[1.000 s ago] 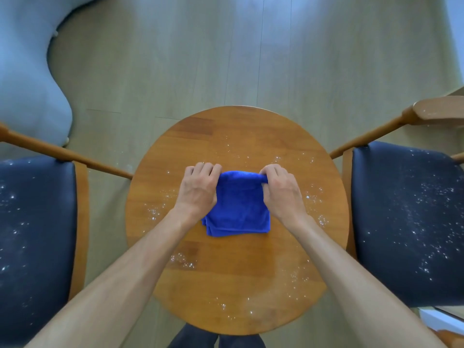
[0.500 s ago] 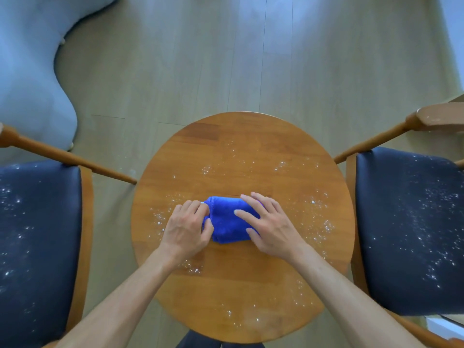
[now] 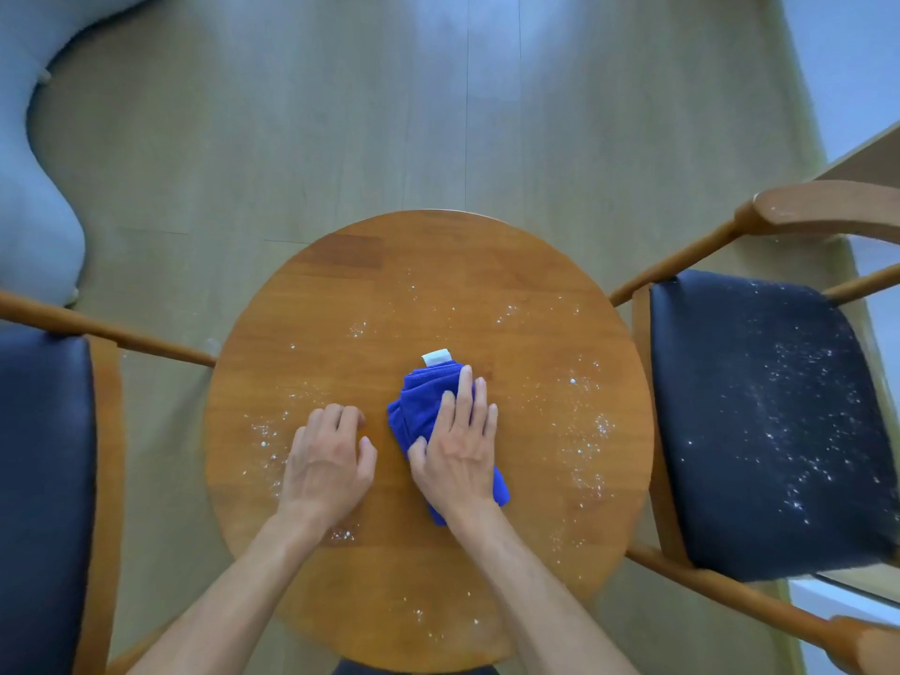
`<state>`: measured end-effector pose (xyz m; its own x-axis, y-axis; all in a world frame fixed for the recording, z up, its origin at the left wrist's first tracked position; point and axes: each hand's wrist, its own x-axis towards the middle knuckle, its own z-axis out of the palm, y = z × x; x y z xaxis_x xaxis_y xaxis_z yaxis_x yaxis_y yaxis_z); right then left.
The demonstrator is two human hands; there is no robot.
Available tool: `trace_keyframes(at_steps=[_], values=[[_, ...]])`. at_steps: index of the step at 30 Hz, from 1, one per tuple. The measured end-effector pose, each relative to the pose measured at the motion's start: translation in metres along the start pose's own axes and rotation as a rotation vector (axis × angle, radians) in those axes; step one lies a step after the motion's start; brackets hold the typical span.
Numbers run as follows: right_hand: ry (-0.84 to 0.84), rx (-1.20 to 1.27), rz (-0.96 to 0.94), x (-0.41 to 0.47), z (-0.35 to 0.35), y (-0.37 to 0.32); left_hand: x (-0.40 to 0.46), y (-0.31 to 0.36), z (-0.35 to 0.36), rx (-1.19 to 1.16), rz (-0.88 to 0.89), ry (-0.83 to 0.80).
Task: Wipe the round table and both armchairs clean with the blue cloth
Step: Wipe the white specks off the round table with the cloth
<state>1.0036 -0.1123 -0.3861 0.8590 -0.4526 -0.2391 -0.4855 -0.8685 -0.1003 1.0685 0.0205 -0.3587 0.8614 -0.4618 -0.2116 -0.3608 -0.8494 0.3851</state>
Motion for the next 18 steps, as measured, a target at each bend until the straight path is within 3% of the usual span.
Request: trace_keyframes(at_steps=[6, 12, 15, 18], values=[[0.092, 0.012, -0.15, -0.019, 0.026, 0.009, -0.003, 0.006, 0.015, 0.061, 0.043, 0.004], [0.202, 0.017, -0.264, -0.052, 0.054, 0.055, 0.003, 0.019, 0.028, 0.188, 0.109, -0.151], [0.258, -0.073, -0.121, -0.03, 0.042, 0.121, 0.008, 0.026, 0.039, 0.321, 0.217, -0.264], [0.278, -0.124, 0.258, -0.005, 0.019, 0.189, 0.009, 0.03, 0.05, 0.413, 0.181, -0.343]])
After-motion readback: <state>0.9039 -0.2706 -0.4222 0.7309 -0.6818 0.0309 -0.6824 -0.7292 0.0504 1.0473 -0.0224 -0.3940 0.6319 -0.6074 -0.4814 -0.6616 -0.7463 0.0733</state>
